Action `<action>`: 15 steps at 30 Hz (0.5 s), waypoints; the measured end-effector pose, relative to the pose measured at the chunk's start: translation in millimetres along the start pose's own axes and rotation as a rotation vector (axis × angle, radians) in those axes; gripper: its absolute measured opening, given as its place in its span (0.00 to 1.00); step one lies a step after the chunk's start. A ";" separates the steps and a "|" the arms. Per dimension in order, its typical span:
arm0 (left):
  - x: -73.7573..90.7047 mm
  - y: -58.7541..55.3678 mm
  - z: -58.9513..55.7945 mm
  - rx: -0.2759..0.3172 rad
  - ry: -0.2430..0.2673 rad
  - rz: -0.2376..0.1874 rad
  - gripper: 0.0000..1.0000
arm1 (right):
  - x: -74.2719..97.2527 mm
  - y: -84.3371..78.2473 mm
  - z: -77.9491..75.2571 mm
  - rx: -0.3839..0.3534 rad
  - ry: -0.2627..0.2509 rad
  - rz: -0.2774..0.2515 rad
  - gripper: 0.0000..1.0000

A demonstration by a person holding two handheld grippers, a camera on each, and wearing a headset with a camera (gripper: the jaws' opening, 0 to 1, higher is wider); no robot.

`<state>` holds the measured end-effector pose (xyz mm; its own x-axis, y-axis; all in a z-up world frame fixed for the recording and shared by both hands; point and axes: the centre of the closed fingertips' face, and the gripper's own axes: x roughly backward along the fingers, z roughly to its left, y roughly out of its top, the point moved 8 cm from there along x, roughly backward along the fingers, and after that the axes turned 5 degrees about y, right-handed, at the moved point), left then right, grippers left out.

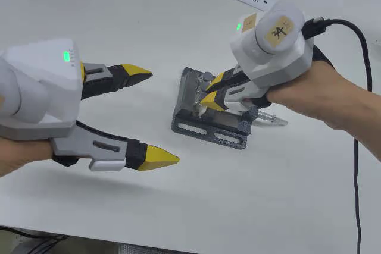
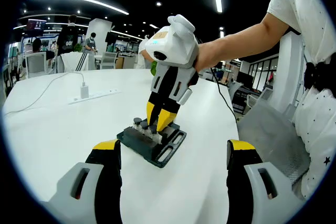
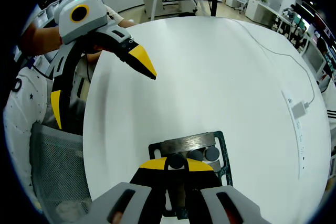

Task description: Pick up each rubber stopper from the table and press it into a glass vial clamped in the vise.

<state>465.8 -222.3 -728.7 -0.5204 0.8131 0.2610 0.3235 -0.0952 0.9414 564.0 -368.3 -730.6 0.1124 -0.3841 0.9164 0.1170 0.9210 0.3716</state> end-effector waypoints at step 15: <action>-0.1 -0.6 0.4 0.008 0.001 -0.002 0.81 | 0.5 -4.5 -2.4 -0.015 -0.003 0.002 0.06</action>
<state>465.9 -222.1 -729.3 -0.5220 0.8125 0.2593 0.3290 -0.0887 0.9402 565.8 -372.9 -732.2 0.1094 -0.3820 0.9177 0.1319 0.9206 0.3675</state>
